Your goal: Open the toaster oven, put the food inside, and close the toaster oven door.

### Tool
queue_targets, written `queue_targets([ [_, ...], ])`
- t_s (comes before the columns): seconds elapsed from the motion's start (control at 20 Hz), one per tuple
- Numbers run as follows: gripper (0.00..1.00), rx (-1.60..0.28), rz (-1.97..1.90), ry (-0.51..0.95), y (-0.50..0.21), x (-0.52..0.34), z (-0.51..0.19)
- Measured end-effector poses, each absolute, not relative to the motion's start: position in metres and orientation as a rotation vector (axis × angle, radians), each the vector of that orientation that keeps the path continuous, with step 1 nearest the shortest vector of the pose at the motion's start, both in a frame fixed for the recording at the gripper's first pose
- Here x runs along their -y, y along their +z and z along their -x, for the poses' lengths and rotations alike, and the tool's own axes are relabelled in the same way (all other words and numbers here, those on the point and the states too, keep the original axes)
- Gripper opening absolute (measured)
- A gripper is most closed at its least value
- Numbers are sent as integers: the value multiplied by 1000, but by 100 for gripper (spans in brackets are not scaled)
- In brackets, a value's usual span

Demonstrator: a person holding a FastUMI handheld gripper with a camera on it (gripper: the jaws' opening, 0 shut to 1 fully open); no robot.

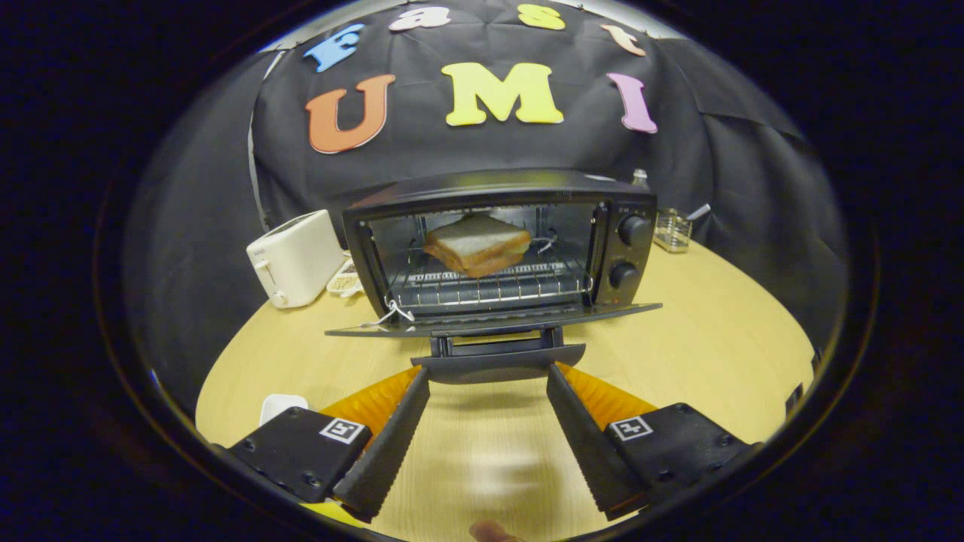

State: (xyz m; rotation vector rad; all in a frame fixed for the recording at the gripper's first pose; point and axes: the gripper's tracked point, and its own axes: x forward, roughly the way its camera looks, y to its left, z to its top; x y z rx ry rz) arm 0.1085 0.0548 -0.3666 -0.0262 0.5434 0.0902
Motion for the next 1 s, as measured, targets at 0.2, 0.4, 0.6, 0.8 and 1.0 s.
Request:
queue_targets([
  [0.2, 100, -449, 33, 103, -341, -59, -134],
  [0.4, 100, -453, -15, 74, -323, -52, -159],
  [0.6, 100, -427, -35, 30, -286, -28, -160],
  [0.8, 100, -350, -32, 42, -228, -14, -141],
  [1.0, 100, -254, -9, 80, -155, -3, -108],
])
